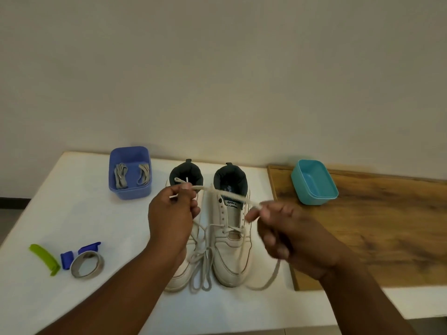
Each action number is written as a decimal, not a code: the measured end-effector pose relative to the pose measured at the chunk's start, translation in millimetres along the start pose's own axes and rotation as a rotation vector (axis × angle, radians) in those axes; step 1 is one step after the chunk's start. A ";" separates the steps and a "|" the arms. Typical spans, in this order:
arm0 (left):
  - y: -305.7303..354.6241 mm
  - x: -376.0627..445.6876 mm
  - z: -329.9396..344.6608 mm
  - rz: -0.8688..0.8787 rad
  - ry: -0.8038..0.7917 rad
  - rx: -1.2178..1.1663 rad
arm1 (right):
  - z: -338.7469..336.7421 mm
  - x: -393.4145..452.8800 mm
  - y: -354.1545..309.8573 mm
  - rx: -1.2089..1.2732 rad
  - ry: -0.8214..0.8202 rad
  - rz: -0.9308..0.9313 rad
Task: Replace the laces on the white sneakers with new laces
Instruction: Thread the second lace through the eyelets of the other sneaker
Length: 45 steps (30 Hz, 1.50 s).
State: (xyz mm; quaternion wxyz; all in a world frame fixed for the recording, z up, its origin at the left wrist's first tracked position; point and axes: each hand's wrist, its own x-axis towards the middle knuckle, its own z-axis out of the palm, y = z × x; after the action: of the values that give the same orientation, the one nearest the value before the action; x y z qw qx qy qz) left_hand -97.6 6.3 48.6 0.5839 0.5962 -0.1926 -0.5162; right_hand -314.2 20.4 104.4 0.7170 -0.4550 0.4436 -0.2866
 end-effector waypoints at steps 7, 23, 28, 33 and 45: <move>-5.6 -21.6 8.0 0.075 -0.449 0.313 | -23.7 12.0 17.8 -0.675 1.072 -0.466; -17.7 -17.9 0.9 0.055 -0.678 0.763 | 4.1 36.7 51.7 -1.066 0.247 -0.317; -24.5 -6.1 -3.5 0.290 -0.427 0.958 | 0.8 50.6 68.7 -1.218 0.603 -0.337; -31.7 -1.3 -2.8 0.395 -0.388 1.018 | 17.7 57.1 75.7 -1.463 0.680 -0.340; -37.2 9.4 -0.5 0.373 -0.388 0.994 | 20.8 62.1 72.3 -0.959 0.558 -0.126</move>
State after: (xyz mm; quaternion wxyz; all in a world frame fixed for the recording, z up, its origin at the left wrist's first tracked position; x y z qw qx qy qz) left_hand -107.4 7.8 11.5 0.2680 0.6496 -0.6186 -0.3514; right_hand -267.6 8.6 19.6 0.2664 -0.6629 0.6691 -0.2045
